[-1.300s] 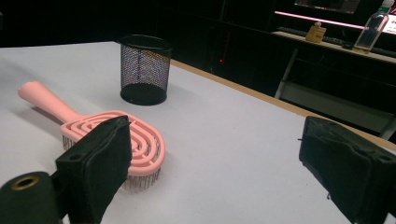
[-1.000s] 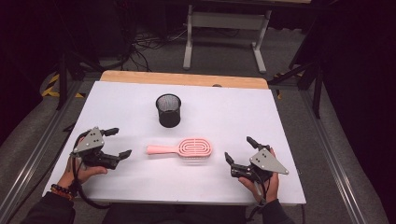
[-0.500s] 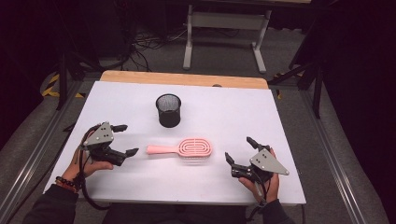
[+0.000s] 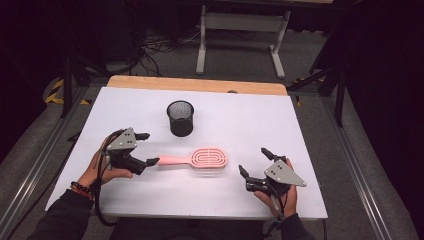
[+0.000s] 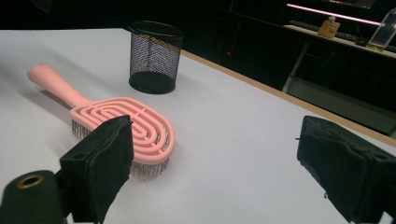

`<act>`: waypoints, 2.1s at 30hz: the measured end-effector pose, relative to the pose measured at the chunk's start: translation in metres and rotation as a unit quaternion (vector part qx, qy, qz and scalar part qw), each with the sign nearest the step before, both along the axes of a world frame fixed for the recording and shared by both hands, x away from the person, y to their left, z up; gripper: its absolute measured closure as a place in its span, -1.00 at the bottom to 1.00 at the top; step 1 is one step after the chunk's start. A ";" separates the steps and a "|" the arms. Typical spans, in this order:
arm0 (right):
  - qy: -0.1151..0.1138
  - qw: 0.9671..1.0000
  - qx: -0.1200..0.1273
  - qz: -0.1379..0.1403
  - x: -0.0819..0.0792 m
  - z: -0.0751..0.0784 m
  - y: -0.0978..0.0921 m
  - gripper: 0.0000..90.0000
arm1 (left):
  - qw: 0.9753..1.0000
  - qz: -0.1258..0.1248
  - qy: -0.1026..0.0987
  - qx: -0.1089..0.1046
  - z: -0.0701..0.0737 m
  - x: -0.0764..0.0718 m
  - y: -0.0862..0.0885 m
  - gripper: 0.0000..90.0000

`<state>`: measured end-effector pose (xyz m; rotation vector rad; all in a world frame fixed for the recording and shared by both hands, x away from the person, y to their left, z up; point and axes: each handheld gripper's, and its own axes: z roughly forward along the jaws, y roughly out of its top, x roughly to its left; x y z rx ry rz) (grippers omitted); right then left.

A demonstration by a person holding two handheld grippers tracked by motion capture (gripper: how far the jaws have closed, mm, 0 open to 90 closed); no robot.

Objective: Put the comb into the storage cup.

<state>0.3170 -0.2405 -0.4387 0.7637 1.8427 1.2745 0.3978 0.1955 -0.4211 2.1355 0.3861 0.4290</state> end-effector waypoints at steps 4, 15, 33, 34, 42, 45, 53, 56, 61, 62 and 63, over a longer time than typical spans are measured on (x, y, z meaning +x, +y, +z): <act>0.001 1.000 0.002 -0.002 0.001 -0.001 -0.001 -0.74 | 1.000 -0.005 0.000 0.008 0.001 0.001 -0.006 -0.72; -0.002 1.000 0.015 -0.006 0.000 -0.001 -0.004 -0.71 | 0.999 -0.025 0.011 0.038 -0.001 0.006 -0.024 -0.73; 0.008 1.000 0.005 -0.001 0.002 -0.004 -0.002 -0.71 | 0.998 -0.043 0.012 0.053 -0.005 0.010 -0.046 -0.74; 0.008 1.000 0.005 0.000 0.002 -0.004 -0.002 -0.71 | 0.998 -0.042 0.012 0.054 -0.006 0.011 -0.047 -0.74; 0.010 1.000 0.002 0.003 0.003 -0.005 -0.001 -0.71 | 0.996 -0.051 0.017 0.064 -0.010 0.012 -0.051 -0.65; 0.010 1.000 0.002 0.004 0.003 -0.005 -0.001 -0.71 | 0.997 -0.053 0.017 0.060 -0.011 0.011 -0.049 -0.29; 0.008 1.000 0.002 0.002 0.003 -0.005 -0.002 -0.71 | 0.999 -0.030 0.009 0.026 -0.011 0.010 -0.038 0.69; 0.009 1.000 0.001 0.001 0.003 -0.005 -0.002 -0.71 | 1.000 0.000 0.015 0.020 -0.015 0.013 -0.036 0.99; 0.010 1.000 -0.001 0.003 0.003 -0.006 -0.001 -0.71 | 0.997 0.042 0.052 0.023 -0.025 0.023 -0.034 0.99; 0.011 1.000 -0.001 0.003 0.003 -0.006 -0.001 -0.71 | 0.997 0.046 0.057 0.027 -0.027 0.024 -0.034 0.99; 0.012 1.000 -0.002 0.003 0.003 -0.006 -0.001 -0.71 | 0.996 0.050 0.062 0.035 -0.029 0.025 -0.034 0.99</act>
